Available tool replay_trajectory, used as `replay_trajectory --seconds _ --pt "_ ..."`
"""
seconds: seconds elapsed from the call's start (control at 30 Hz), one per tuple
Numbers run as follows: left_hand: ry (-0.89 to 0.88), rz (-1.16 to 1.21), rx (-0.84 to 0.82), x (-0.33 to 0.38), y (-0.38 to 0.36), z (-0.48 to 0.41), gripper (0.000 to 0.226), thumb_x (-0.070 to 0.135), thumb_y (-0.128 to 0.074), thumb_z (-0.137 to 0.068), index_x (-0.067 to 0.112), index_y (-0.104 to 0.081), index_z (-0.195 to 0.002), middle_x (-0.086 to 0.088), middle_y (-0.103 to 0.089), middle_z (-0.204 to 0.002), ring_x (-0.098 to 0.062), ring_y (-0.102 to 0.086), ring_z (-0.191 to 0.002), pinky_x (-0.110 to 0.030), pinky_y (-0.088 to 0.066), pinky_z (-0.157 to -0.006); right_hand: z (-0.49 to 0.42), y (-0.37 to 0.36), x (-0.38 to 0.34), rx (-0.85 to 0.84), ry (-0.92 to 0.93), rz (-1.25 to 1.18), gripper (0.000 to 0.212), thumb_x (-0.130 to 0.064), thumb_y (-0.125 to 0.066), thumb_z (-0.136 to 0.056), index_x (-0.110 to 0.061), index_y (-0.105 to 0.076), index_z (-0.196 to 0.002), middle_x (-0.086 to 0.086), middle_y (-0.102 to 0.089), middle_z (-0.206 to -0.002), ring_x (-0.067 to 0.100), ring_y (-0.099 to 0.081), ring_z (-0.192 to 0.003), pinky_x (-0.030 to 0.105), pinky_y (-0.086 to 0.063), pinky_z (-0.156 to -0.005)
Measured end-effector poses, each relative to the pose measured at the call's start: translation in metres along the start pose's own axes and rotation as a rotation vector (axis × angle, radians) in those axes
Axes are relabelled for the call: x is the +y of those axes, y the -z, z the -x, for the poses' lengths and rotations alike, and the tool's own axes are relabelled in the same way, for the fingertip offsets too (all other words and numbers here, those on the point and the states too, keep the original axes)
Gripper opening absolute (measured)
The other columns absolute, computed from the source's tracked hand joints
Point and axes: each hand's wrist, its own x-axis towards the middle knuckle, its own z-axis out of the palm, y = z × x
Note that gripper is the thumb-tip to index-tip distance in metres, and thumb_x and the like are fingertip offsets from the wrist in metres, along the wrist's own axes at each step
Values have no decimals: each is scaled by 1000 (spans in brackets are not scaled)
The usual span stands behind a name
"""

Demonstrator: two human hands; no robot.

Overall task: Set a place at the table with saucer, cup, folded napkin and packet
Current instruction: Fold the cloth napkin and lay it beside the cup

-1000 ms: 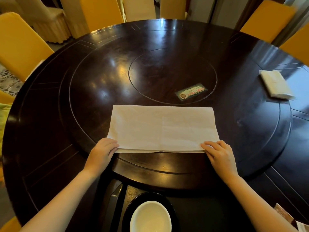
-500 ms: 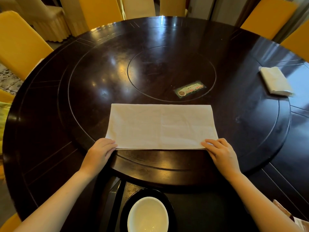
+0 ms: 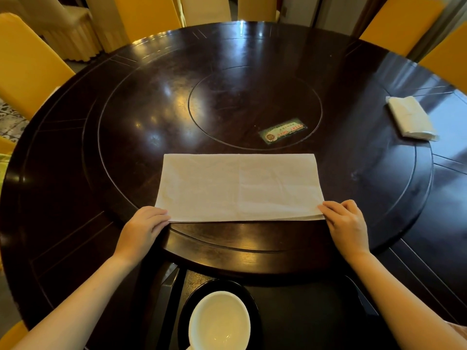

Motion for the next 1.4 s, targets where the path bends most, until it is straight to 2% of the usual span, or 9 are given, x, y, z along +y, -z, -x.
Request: replay_trajectory --seconds 0.13,0.37,0.5,0.63,0.83,0.93,1.13,1.27,1.4 --pt "-8 -18 0 -2 -2 -1 22 3 -78 -70 5 -74 -92 -7 -72 -94 -22 -65 -92 -28 -47 -86 -7 1 3 35 31 35 28 4 -78 -68 -1 -74 -95 13 -72 -90 31 -55 -70 34 -46 -59" --pt "-25 -56 7 -1 -2 -1 22 4 -78 -70 6 -75 -92 -6 -72 -93 -23 -65 -91 -30 -50 -80 6 7 10 -158 99 62 40 11 -77 -65 -3 -72 -102 17 -65 -88 33 -59 -75 41 -54 -63" --pt "-22 -64 13 -2 -2 0 22 4 -78 -71 7 -75 -93 -6 -73 -94 -23 -65 -91 -31 -50 -79 5 11 5 -228 -153 -123 36 12 -58 -80 0 -65 -114 17 -63 -100 32 -53 -92 38 -47 -80" --pt "-17 -63 20 -1 -4 0 22 3 -77 -71 5 -74 -92 -8 -73 -94 -25 -65 -92 -35 -52 -79 8 16 6 -105 -565 -286 28 2 -49 -90 -2 -61 -115 14 -63 -105 29 -51 -105 31 -39 -83" --pt "-5 -62 31 3 -4 1 23 1 -77 -70 4 -74 -93 -9 -72 -94 -27 -65 -91 -37 -52 -79 6 17 -7 -245 -608 -282 13 -23 -65 -86 -11 -67 -89 6 -62 -89 25 -54 -91 38 -48 -73" --pt "-8 -70 32 4 -4 1 23 1 -77 -70 3 -74 -93 -10 -73 -94 -27 -65 -91 -37 -52 -79 1 16 -9 -260 -676 -311 14 -23 -68 -84 -10 -67 -88 6 -62 -89 25 -56 -90 44 -51 -79" --pt "-15 -76 34 4 -4 1 24 1 -77 -70 4 -73 -94 -9 -73 -95 -27 -65 -91 -37 -53 -78 -3 14 -10 -268 -772 -383 11 -20 -63 -87 -9 -65 -89 7 -61 -89 22 -56 -84 35 -46 -73" --pt "-37 -121 43 0 -7 2 24 3 -78 -70 6 -74 -94 -8 -73 -95 -25 -65 -90 -37 -53 -75 -10 15 -9 -262 -758 -344 16 -21 -59 -89 -8 -65 -81 3 -60 -77 23 -58 -79 40 -49 -74" --pt "-27 -182 53 -3 -10 5 23 7 -77 -72 10 -74 -95 -8 -73 -97 -26 -65 -90 -39 -53 -72 -13 14 -12 -341 -791 -256 17 -25 -57 -90 -13 -66 -82 4 -65 -82 25 -60 -84 45 -49 -83"
